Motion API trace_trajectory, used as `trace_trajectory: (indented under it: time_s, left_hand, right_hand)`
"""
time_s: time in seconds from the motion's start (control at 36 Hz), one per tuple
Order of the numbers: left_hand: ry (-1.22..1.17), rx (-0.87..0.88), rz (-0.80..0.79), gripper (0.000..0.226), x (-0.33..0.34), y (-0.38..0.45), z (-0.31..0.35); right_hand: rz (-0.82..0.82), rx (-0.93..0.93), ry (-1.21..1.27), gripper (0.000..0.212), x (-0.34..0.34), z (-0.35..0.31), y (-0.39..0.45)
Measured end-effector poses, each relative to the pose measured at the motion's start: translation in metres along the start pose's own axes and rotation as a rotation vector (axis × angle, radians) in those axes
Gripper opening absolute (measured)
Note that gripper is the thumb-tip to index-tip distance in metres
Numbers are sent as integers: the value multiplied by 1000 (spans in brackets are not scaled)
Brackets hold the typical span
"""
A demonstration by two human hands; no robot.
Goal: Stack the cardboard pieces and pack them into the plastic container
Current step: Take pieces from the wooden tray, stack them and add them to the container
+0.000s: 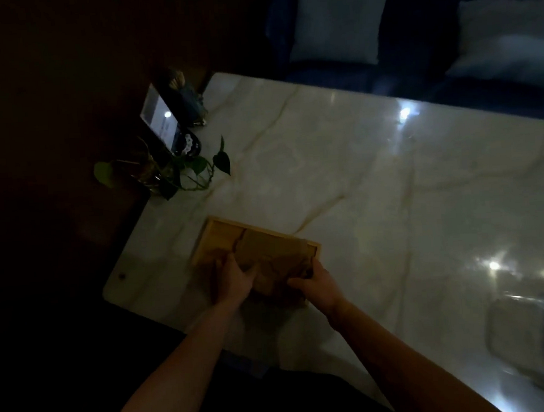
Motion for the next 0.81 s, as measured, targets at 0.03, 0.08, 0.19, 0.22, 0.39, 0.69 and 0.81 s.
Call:
trace_trajectory:
  time_s: [0.03, 0.08, 0.19, 0.22, 0.39, 0.69, 0.81]
  left_hand:
    - [-23, 3, -5, 69, 1, 1, 1]
    - [-99, -1, -31, 71, 1, 4, 1]
    - [-338, -84, -141, 89, 0, 11, 1]
    - [-382, -104, -165, 91, 0, 12, 1]
    - [-490, -128, -185, 84, -6, 9, 0]
    - [-596, -10, -200, 48, -3, -13, -10]
    - [-605, 68, -291, 44, 3, -33, 1]
  right_hand:
    - [-13, 16, 63, 57, 2, 3, 1]
    - [-14, 49, 161, 57, 6, 7, 3]
    - [-4, 101, 253, 57, 10, 10, 8]
    - [-16, 112, 276, 56, 11, 11, 8]
    - [-96, 147, 406, 40, 6, 10, 4]
    - [-122, 89, 514, 44, 3, 20, -13]
    - [-74, 99, 464, 91, -6, 33, -24]
Point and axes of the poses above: each hand's wrist, its own y-axis towards the middle knuckle, its own x-axis out of the palm, z = x × y, the point moved 4 cm from there along y, towards the middle knuckle, and after that the axes turned 13 degrees about -z, right-handed, at the moved point
